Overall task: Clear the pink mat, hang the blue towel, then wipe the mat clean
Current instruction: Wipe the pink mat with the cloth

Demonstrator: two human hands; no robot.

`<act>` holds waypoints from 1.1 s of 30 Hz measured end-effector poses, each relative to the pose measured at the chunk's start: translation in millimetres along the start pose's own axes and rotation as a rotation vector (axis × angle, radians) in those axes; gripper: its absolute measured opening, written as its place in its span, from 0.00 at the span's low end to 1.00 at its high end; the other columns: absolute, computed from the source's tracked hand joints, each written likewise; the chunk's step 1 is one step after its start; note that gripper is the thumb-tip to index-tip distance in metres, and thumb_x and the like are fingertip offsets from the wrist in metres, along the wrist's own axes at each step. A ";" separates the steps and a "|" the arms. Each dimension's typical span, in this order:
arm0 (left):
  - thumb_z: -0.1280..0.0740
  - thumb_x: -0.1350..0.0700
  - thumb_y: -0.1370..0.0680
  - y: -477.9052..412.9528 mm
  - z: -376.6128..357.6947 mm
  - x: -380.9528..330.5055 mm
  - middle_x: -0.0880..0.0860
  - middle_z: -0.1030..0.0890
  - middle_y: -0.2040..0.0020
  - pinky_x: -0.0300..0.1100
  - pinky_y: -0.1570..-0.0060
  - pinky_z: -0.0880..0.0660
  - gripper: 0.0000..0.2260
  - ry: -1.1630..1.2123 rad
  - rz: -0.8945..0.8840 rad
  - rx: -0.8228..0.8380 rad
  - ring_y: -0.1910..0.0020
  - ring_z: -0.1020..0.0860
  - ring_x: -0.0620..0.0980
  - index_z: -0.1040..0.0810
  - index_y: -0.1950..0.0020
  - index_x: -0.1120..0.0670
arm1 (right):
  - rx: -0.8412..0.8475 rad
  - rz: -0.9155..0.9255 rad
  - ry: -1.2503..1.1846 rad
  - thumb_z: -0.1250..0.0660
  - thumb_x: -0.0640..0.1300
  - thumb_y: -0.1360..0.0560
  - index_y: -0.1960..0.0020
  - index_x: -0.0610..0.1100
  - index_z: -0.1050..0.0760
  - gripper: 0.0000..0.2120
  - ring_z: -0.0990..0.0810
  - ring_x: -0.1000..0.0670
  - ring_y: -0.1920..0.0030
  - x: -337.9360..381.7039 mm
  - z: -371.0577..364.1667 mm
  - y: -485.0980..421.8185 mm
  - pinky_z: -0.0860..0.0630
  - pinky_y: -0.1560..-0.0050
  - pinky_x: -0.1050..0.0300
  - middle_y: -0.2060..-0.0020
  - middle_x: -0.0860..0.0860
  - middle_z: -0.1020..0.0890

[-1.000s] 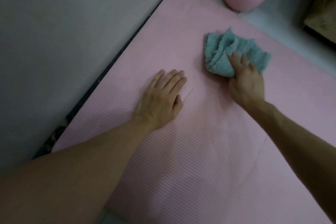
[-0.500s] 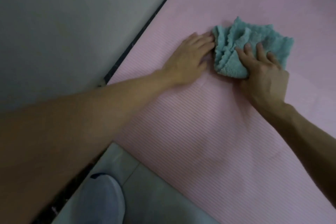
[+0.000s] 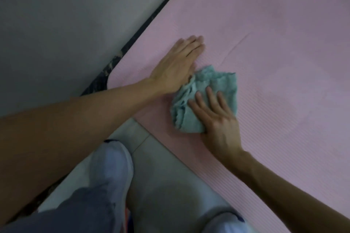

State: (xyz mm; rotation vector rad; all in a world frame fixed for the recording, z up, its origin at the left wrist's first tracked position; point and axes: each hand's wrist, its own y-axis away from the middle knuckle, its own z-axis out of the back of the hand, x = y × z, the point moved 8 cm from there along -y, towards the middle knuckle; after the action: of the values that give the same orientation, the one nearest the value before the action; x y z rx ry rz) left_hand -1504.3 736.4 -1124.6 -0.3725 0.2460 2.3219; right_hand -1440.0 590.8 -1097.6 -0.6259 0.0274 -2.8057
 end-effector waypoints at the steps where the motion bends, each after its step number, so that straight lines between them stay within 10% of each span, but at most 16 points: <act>1: 0.44 0.60 0.20 0.0 0.9 1.4 0.58 0.37 0.24 0.51 0.24 0.48 0.22 -0.012 0.019 0.018 0.24 0.40 0.56 0.35 0.25 0.62 | 0.036 0.072 -0.024 0.38 0.37 0.27 0.33 0.41 0.25 0.23 0.31 0.36 0.30 16.2 -6.2 7.1 0.35 0.30 0.35 0.33 0.43 0.25; 16: 0.47 0.59 0.21 -8.2 7.0 -10.9 0.60 0.37 0.24 0.49 0.24 0.48 0.24 -0.197 0.059 0.074 0.25 0.38 0.57 0.37 0.25 0.63 | 0.587 0.713 -0.141 0.45 0.39 0.25 0.39 0.44 0.20 0.20 0.30 0.47 0.29 22.7 -0.7 57.3 0.35 0.28 0.46 0.36 0.48 0.21; 25: 0.45 0.57 0.23 -81.2 -5.4 -84.0 0.59 0.33 0.26 0.52 0.26 0.41 0.25 -0.198 -0.206 -0.020 0.27 0.34 0.57 0.34 0.26 0.62 | 0.283 0.109 -0.055 0.43 0.42 0.35 0.39 0.46 0.25 0.26 0.15 0.43 0.56 -121.1 129.3 -13.0 0.20 0.58 0.55 0.51 0.44 0.15; 33: 0.51 0.51 0.18 -128.9 -24.1 -95.9 0.58 0.39 0.23 0.51 0.23 0.47 0.25 -0.179 -0.240 0.012 0.23 0.41 0.55 0.39 0.23 0.61 | -0.234 -0.418 0.207 0.43 0.42 0.31 0.35 0.44 0.24 0.25 0.19 0.30 0.52 -260.4 227.1 -67.0 0.22 0.52 0.40 0.51 0.34 0.17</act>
State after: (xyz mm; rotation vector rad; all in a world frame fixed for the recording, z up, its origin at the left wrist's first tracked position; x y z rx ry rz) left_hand -1343.0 755.6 -1123.2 -0.1761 0.1202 2.1002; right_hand -1134.6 732.5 -994.7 -0.4246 0.3015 -3.2954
